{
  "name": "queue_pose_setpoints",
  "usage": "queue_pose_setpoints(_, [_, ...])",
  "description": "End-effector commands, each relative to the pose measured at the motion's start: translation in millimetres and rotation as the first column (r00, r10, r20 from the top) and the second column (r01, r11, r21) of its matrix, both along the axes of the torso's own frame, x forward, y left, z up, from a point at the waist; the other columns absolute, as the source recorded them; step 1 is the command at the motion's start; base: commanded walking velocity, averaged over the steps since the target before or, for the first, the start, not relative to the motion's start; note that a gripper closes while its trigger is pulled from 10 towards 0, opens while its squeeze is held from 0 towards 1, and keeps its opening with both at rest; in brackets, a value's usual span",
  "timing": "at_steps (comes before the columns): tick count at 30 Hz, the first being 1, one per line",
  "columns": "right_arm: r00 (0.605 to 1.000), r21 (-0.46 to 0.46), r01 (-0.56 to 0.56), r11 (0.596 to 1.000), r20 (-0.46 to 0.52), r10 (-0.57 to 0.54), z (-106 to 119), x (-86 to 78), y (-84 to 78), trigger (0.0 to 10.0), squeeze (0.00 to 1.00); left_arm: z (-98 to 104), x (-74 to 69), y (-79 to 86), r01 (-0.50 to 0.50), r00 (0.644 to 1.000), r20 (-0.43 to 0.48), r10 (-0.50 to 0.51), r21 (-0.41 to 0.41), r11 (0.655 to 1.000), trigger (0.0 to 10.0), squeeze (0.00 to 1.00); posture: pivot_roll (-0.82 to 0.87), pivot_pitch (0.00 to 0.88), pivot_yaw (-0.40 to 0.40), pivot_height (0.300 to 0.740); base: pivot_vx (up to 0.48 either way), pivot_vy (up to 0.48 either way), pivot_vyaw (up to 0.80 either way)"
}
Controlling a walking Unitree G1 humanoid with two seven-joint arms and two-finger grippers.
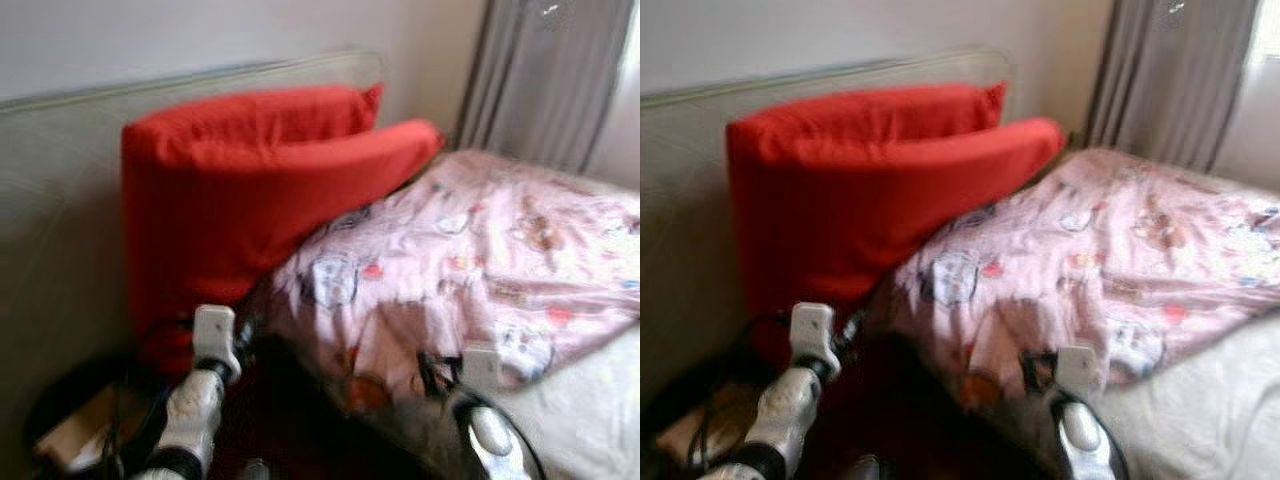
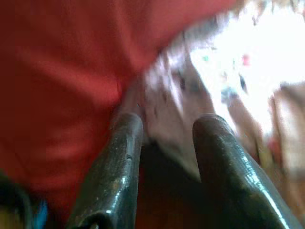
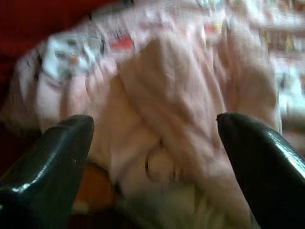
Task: Clean up the room
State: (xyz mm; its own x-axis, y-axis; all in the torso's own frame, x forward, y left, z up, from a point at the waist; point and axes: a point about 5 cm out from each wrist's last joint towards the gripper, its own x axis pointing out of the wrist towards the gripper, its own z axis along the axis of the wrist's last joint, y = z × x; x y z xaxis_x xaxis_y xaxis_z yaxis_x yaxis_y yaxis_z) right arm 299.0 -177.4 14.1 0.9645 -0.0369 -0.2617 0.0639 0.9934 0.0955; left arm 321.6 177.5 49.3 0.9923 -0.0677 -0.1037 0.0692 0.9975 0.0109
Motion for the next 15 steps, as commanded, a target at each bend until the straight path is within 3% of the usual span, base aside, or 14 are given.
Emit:
queue_pose_setpoints(1, [1.0, 0.01, 0.004, 1.0, 0.0, -0.004, 2.8, 3.6, 0.8, 10.0, 0.0, 9.3, 6.2, 5.0, -0.013, 1.0, 0.028, 0.013, 0.004, 1.0, 10.0, 0.0, -0.04, 0.008, 0.022, 0.602, 0.24, 0.0, -0.54])
queue_pose_setpoints(4, [1.0, 0.004, -0.006, 1.0, -0.001, 0.006, 2.4, 3.2, 0.1, 10.0, 0.0, 9.9, 6.8, 4.8, -0.01, 1.0, 0.029, 0.01, 0.003, 1.0, 10.0, 0.0, -0.04, 0.01, 0.023, 0.602, 0.254, 0.0, -0.6])
queue_pose_setpoints(15, [1.0, 0.005, -0.006, 1.0, -0.012, 0.006, 1.1, 2.7, 0.8, 10.0, 0.0, 11.8, 8.1, 4.8, -0.009, 0.999, 0.033, 0.009, 0.002, 1.0, 10.0, 0.0, -0.04, 0.018, 0.023, 0.602, 0.268, 0.0, 0.0])
